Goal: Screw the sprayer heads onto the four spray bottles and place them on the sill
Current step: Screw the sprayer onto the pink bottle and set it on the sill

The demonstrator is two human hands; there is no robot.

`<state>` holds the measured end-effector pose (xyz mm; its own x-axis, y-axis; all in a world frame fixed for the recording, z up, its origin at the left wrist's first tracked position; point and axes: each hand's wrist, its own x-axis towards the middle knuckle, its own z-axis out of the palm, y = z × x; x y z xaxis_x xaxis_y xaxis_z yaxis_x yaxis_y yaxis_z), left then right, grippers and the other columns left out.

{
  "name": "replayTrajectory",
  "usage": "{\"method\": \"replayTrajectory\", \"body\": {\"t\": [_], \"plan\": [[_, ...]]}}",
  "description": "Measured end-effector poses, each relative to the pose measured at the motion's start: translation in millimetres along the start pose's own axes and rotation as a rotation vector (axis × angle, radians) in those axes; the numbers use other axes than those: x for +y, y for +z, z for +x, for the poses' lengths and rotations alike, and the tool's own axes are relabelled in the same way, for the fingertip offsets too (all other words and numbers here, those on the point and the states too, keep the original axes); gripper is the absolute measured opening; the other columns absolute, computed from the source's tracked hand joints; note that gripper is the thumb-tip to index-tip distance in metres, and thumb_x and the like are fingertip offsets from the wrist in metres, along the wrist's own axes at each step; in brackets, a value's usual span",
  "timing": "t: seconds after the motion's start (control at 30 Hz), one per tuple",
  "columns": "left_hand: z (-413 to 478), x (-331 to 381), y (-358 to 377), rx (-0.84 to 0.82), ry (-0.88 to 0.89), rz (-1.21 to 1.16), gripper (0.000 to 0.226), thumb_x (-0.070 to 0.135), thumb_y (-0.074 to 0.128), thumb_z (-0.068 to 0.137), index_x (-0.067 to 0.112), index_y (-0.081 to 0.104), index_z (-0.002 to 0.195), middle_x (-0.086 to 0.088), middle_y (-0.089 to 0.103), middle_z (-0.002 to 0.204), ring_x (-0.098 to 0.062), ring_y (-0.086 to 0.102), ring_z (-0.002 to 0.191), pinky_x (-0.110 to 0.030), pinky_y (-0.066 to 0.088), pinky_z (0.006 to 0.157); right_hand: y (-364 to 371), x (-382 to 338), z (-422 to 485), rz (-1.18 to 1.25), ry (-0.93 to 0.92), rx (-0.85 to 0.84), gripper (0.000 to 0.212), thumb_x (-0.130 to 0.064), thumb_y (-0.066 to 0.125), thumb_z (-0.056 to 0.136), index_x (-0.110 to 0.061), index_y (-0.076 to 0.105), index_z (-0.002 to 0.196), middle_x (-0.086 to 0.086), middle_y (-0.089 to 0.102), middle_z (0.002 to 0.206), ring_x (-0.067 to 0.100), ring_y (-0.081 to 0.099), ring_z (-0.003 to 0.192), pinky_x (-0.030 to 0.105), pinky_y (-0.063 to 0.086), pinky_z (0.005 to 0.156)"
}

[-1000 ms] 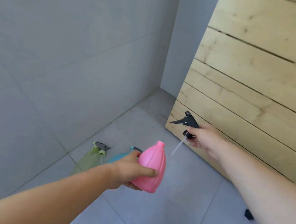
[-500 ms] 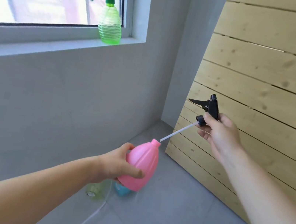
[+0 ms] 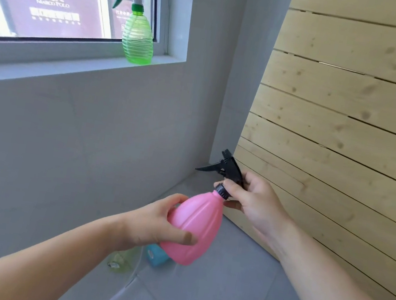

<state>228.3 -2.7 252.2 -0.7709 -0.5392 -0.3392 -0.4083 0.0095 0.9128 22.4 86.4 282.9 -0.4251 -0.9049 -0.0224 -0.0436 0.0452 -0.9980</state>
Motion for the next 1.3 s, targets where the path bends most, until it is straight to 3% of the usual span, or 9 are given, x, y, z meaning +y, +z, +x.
{"method": "replayTrajectory", "body": {"t": [0.13, 0.3, 0.4, 0.5, 0.7, 0.8, 0.93, 1.1, 1.3], "plan": [[0.3, -2.2, -2.1, -0.040, -0.025, -0.034, 0.075, 0.027, 0.087, 0.066, 0.032, 0.057, 0.135, -0.007, 0.070, 0.128, -0.026, 0.072, 0.114, -0.041, 0.064, 0.091, -7.5, 3.5, 1.9, -0.016, 0.012, -0.106, 0.017, -0.011, 0.057, 0.098, -0.002, 0.060, 0.112, 0.010, 0.077, 0.101, 0.026, 0.069, 0.095, 0.055, 0.053, 0.095], [0.4, -2.3, -1.9, -0.078, -0.011, -0.030, 0.072, 0.031, 0.085, 0.067, 0.034, 0.060, 0.135, -0.010, 0.070, 0.130, -0.029, 0.071, 0.117, -0.051, 0.060, 0.096, -11.6, 5.3, 3.5, 0.102, 0.026, -0.224, 0.013, -0.004, 0.051, 0.099, -0.004, 0.061, 0.108, 0.011, 0.073, 0.099, 0.022, 0.067, 0.089, 0.031, 0.058, 0.074], [-0.3, -1.6, -3.9, -0.128, -0.016, -0.079, 0.072, 0.037, 0.083, 0.067, 0.032, 0.062, 0.136, -0.016, 0.068, 0.132, -0.031, 0.073, 0.114, -0.057, 0.054, 0.102, -12.2, 5.0, 4.9, 0.157, 0.030, -0.264, 0.014, -0.004, 0.050, 0.099, -0.003, 0.059, 0.109, 0.011, 0.073, 0.100, 0.020, 0.067, 0.087, 0.029, 0.057, 0.072], [-0.9, -1.8, -6.7, -0.161, -0.006, -0.118, 0.070, 0.038, 0.081, 0.069, 0.029, 0.062, 0.136, -0.020, 0.066, 0.134, -0.026, 0.072, 0.106, -0.053, 0.055, 0.099, -12.0, 2.0, 6.1, 0.200, 0.017, -0.307, 0.017, -0.004, 0.051, 0.098, -0.001, 0.057, 0.113, 0.010, 0.073, 0.100, 0.019, 0.069, 0.085, 0.030, 0.057, 0.072], [6.5, -0.8, 3.7, -0.030, -0.013, -0.058, 0.079, 0.040, 0.092, 0.059, 0.031, 0.063, 0.132, -0.006, 0.074, 0.126, -0.027, 0.075, 0.111, -0.058, 0.061, 0.095, 2.1, 8.6, 10.9, 0.036, -0.012, -0.052, 0.004, -0.012, 0.064, 0.094, -0.008, 0.065, 0.095, 0.012, 0.071, 0.086, 0.023, 0.066, 0.073, 0.032, 0.058, 0.067], [7.5, 2.2, 7.2, -0.085, -0.052, -0.047, 0.072, 0.041, 0.090, 0.068, 0.036, 0.061, 0.134, -0.001, 0.074, 0.126, -0.023, 0.074, 0.113, -0.050, 0.063, 0.093, 7.2, 14.6, 11.1, 0.004, 0.002, -0.017, 0.004, -0.016, 0.066, 0.093, -0.013, 0.068, 0.090, 0.008, 0.070, 0.083, 0.020, 0.064, 0.070, 0.034, 0.057, 0.068], [6.6, 5.0, 4.8, -0.090, -0.188, -0.257, 0.055, 0.037, 0.070, 0.080, 0.020, 0.063, 0.132, -0.012, 0.066, 0.129, -0.032, 0.073, 0.103, -0.041, 0.064, 0.069, 6.7, 17.4, 11.6, 0.004, 0.022, 0.011, 0.005, -0.018, 0.067, 0.092, -0.014, 0.070, 0.090, 0.005, 0.069, 0.082, 0.019, 0.065, 0.070, 0.034, 0.057, 0.070], [4.5, 4.6, 6.9, -0.037, -0.183, -0.172, 0.064, 0.041, 0.090, 0.074, 0.020, 0.062, 0.128, -0.010, 0.070, 0.124, -0.026, 0.077, 0.095, -0.036, 0.063, 0.067, 6.7, 18.7, 10.1, 0.042, 0.047, 0.029, 0.009, -0.018, 0.067, 0.092, -0.013, 0.069, 0.084, 0.002, 0.070, 0.077, 0.017, 0.064, 0.067, 0.035, 0.056, 0.069], [1.8, 8.5, 15.1, -0.032, -0.188, -0.201, 0.070, 0.034, 0.091, 0.076, 0.021, 0.052, 0.132, -0.007, 0.067, 0.123, -0.023, 0.073, 0.096, -0.029, 0.059, 0.058, 9.0, 16.7, 9.3, 0.039, 0.019, -0.002, 0.007, -0.018, 0.067, 0.092, -0.013, 0.071, 0.094, 0.007, 0.071, 0.087, 0.018, 0.067, 0.074, 0.034, 0.056, 0.072]]}}
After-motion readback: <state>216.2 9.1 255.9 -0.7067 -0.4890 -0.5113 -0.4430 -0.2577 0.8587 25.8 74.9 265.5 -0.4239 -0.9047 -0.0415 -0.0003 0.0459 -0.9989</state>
